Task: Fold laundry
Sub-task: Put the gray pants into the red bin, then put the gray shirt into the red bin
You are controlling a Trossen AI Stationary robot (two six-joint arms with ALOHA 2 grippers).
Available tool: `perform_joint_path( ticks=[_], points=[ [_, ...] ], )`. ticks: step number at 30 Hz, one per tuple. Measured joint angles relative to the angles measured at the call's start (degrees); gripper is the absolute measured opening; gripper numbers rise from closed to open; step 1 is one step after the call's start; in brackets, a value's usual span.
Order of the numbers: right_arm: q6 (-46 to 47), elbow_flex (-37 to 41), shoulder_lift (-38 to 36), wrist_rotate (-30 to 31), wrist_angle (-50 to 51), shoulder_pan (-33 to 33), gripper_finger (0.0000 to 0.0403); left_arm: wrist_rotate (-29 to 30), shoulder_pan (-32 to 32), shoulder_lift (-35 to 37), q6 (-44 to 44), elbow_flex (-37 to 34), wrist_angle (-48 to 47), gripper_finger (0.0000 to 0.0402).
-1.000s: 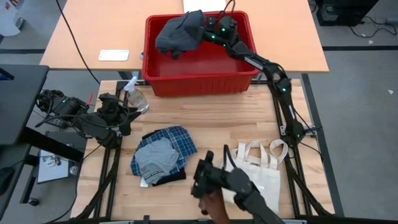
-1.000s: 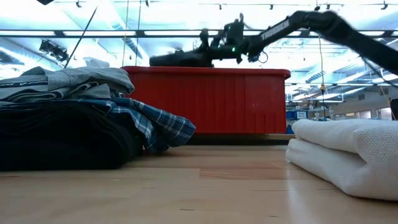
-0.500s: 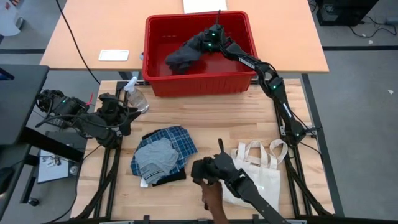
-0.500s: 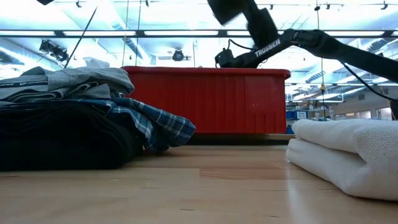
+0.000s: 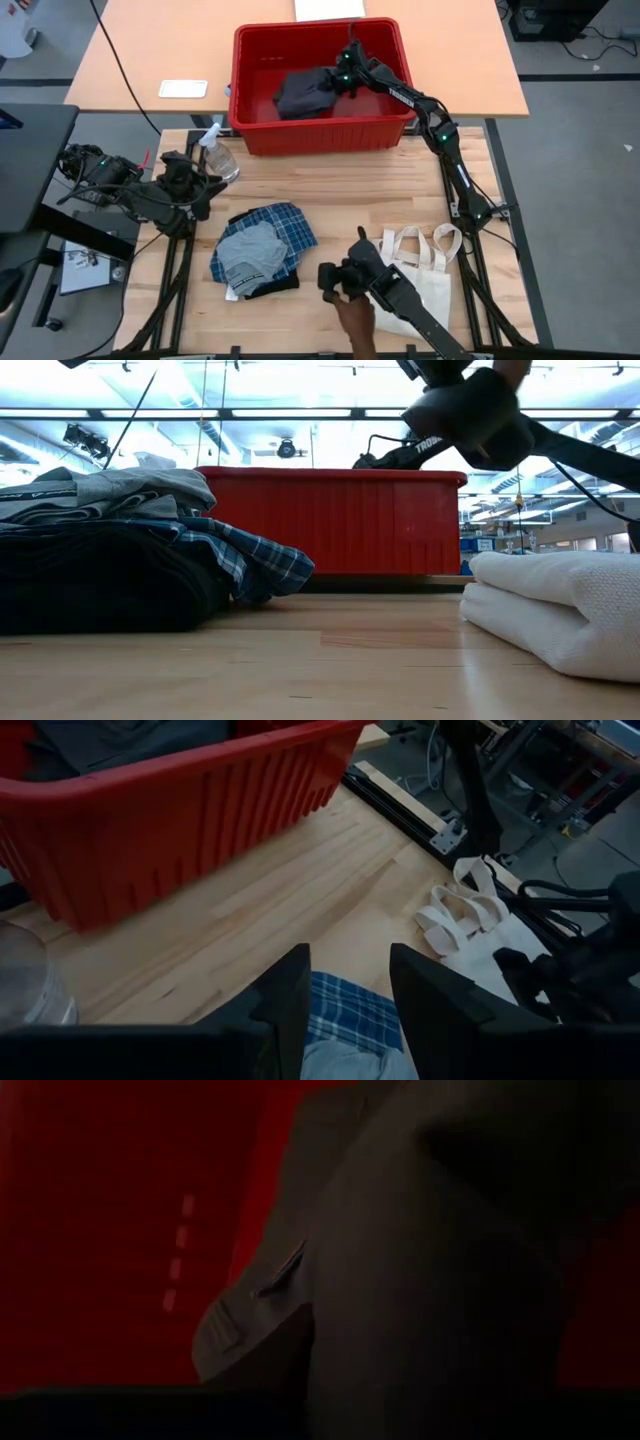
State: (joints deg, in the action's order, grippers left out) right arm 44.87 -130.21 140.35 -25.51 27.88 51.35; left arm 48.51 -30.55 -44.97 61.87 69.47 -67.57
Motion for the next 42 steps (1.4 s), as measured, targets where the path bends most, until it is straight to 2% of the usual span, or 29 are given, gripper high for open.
perform_joint_path(
  ticks=[6, 12, 16, 18, 22, 27, 36, 39, 42],
  points=[
    [-1.36, 0.02, 0.00, -2.68, 0.70, -0.04, 0.0217, -0.76, -0.01, 0.00, 0.00, 0.00, 0.02, 0.0144],
    [-0.59, 0.02, 0.00, -2.67, 3.04, -0.04, 0.0315, -2.41, 0.00, 0.02, -0.55, 0.00, -0.03, 0.0144],
    [0.45, 0.02, 0.00, -2.54, 7.05, 0.18, 0.0353, -4.90, -0.01, 0.06, -1.71, 0.00, -0.08, 0.0144],
    [0.40, -0.37, -0.16, -1.16, 10.77, 0.24, 0.0358, -5.25, -0.01, 0.08, -2.47, 0.00, -0.02, 0.0144],
    [-3.77, -4.81, -0.26, 5.40, 20.94, 0.26, 0.0354, -5.31, -0.01, 0.13, -3.59, 0.00, -0.04, 0.0144],
    [-5.18, -4.02, -3.97, 10.54, 23.20, 0.27, 0.0346, -5.31, -0.02, 0.13, -5.27, 0.00, -0.15, 0.0144],
    [-6.17, -3.96, -12.45, 15.93, 24.63, -0.07, 0.0346, -5.30, -0.02, 0.13, -6.19, 0.00, -1.79, 0.0144],
    [-8.36, -3.93, -16.65, 15.41, 24.60, -1.49, 0.0346, -5.31, -0.01, 0.09, -6.19, 0.00, -2.04, 0.0144],
    [-10.22, -3.93, -20.72, 10.05, 24.33, -3.78, 0.0345, -5.27, -0.02, -0.08, -6.18, -1.05, -2.49, 0.0144]
  ],
)
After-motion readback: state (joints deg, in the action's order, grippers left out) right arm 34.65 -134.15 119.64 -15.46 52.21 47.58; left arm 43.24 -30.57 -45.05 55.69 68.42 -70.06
